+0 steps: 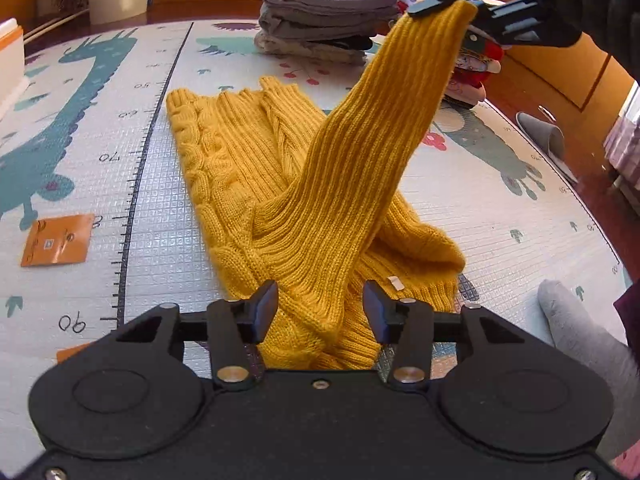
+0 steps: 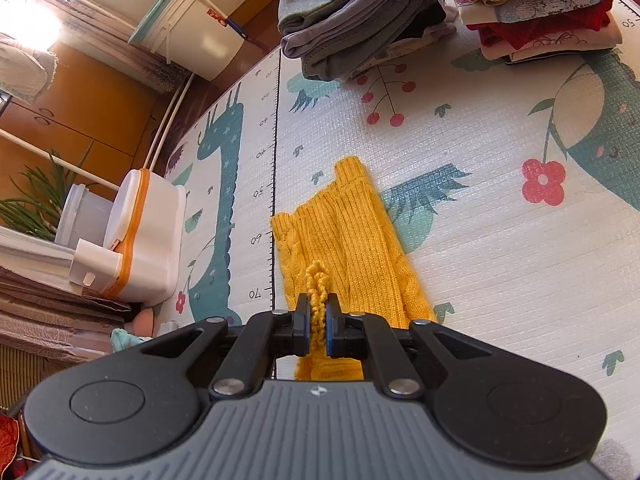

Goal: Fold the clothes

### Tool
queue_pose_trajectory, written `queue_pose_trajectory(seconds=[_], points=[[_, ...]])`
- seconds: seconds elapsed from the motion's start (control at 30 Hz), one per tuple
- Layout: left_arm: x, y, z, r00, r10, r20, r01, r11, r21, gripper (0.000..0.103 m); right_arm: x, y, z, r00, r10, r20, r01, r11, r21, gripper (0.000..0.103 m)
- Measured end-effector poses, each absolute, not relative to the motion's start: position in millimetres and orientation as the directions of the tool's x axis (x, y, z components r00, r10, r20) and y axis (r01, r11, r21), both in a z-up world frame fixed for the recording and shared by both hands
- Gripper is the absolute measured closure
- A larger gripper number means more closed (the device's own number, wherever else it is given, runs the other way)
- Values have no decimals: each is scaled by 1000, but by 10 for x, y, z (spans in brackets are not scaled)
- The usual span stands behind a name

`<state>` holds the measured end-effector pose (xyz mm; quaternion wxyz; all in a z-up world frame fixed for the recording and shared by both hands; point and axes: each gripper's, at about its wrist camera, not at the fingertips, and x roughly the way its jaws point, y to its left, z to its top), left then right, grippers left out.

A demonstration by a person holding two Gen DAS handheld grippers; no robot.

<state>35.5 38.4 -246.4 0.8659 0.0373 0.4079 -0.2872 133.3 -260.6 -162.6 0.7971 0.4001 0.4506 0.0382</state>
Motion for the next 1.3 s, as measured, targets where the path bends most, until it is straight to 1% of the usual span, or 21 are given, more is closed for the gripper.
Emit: queue_pose_trajectory(seconds=[0.13, 0.3, 0.37, 0.53, 0.8, 1.0, 1.07, 1.13, 1.17, 1.2, 1.23, 1.27, 1.3], points=[[299, 345, -2552, 501, -473, -725, 551, 820, -153, 58, 1471, -2545, -1607, 598, 431, -675, 325, 639, 697, 94], [271, 245, -2690, 459, -455, -763, 596, 795, -115, 58, 1712, -2379, -1581, 587, 450, -672, 341, 616, 710, 94], [263, 258, -2735, 450, -457, -767, 596, 793, -123, 58, 1812, -2317, -1591, 583, 452, -675, 343, 616, 709, 94], [302, 447, -2766, 427, -541, -724, 549, 792, -267, 58, 2079, -2118, -1677, 571, 449, -687, 356, 619, 700, 94], [353, 674, -2842, 401, -632, -663, 491, 760, -426, 58, 2478, -1881, -1963, 539, 426, -727, 390, 638, 663, 94], [415, 921, -2966, 406, -708, -578, 376, 705, -601, 58, 2742, -1774, -2271, 495, 375, -784, 431, 678, 596, 94], [425, 976, -2995, 410, -724, -555, 347, 687, -639, 58, 2822, -1725, -2357, 494, 379, -782, 414, 688, 595, 93], [433, 998, -3009, 414, -730, -544, 331, 677, -658, 58, 2875, -1711, -2419, 523, 431, -735, 381, 654, 654, 88], [437, 1005, -3014, 415, -732, -540, 325, 674, -664, 58, 2895, -1710, -2434, 539, 458, -706, 362, 631, 686, 87], [441, 1011, -3019, 417, -734, -537, 319, 671, -669, 58, 2904, -1723, -2437, 561, 486, -670, 336, 606, 721, 80], [445, 1016, -3023, 419, -735, -533, 314, 668, -674, 58, 2912, -1736, -2440, 581, 513, -632, 308, 580, 754, 64], [450, 1016, -3025, 419, -737, -531, 311, 666, -678, 58, 2911, -1760, -2436, 595, 517, -615, 293, 574, 765, 58], [455, 1015, -3028, 419, -738, -529, 308, 663, -682, 58, 2910, -1785, -2431, 610, 518, -600, 278, 569, 774, 55]])
